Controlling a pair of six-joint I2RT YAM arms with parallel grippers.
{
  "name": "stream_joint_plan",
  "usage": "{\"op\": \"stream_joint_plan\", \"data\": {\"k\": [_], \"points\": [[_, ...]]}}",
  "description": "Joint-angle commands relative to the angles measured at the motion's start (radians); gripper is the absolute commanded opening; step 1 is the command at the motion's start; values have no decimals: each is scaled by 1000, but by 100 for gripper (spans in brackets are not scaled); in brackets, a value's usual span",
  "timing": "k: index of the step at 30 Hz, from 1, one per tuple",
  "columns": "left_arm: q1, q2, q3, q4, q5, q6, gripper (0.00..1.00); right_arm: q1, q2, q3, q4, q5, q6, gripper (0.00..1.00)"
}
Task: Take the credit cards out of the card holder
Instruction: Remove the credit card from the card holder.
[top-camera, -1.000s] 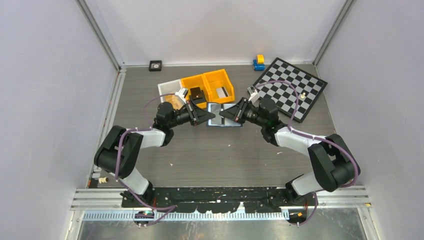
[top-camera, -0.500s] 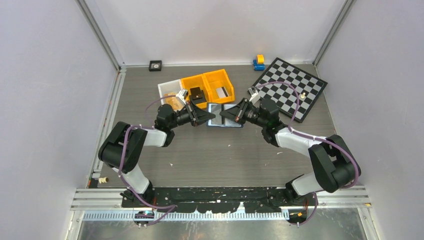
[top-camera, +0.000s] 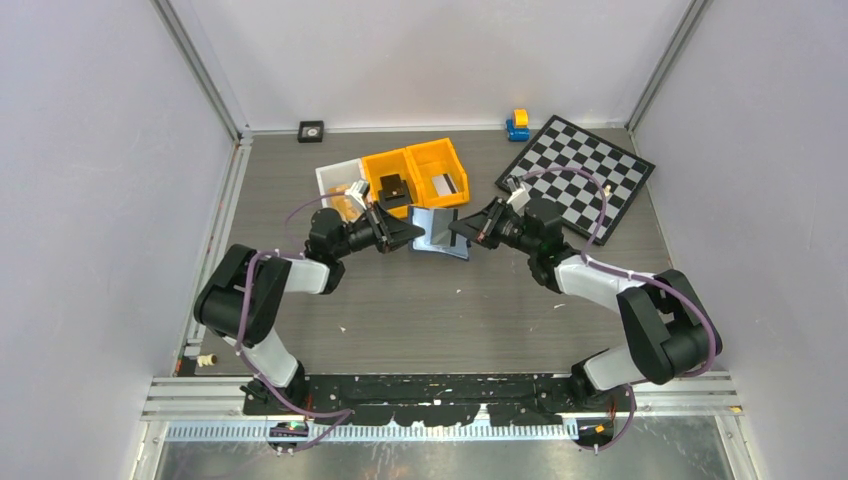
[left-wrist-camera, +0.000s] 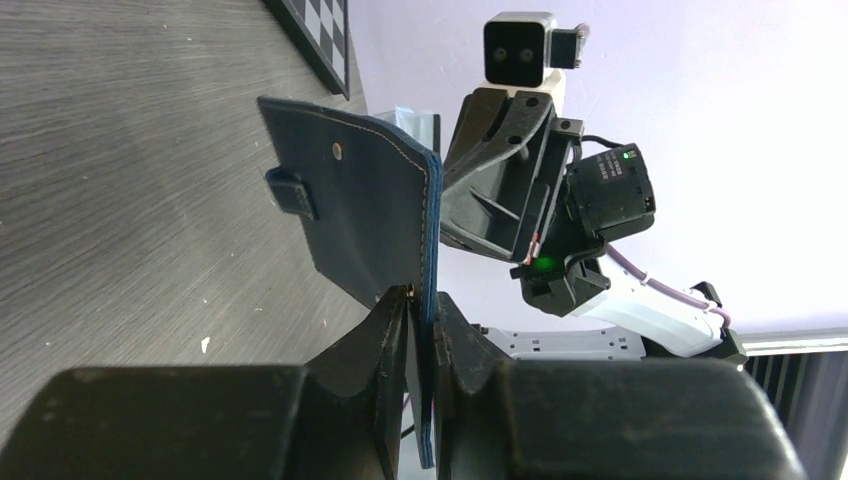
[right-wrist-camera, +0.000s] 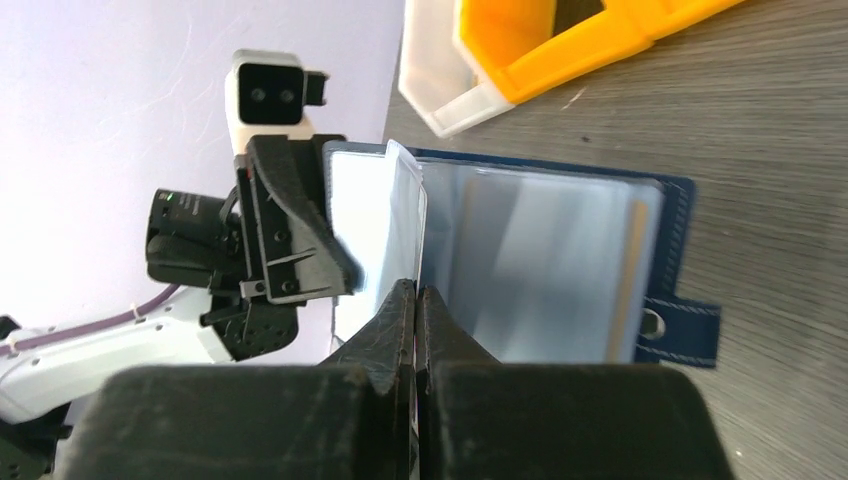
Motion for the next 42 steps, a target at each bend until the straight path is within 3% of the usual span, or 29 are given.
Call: {"op": "stream_joint_plan", "data": {"k": [1,3,5,9,13,23,29,34,38,40,42], "points": [[12,-57,3,68,1,18,12,-21,-19,-11,-20,49,-14,0],[12,-58,3,67,1,20,4,-21,-19,-12,-11,44,-12,1],[12,-59,4,56,1,26,3,-20,-19,-13,-9,41,-11,0],[11,-63,8,48,6,31,24,-19,4,-7,40,-1,8,1],[8,-62,11,35,5,40,30,-16,56,1,122,-55,50,1],[-8,-35,28,31,15,40,26,19,96,16,207,-112,72,1],[-8,-42,27,21,15,43,25,20,123,-2,365,-148,152,0],[-10,-48,29,21,18,48,25,25,145,11,362,-161,158,0],[-13,-45,33,21,21,48,22,32,152,20,345,-161,146,0],[-13,-45,33,22,21,48,10,32,147,18,342,-157,143,2],[-13,-48,31,29,19,47,0,32,135,14,318,-144,128,11]]}}
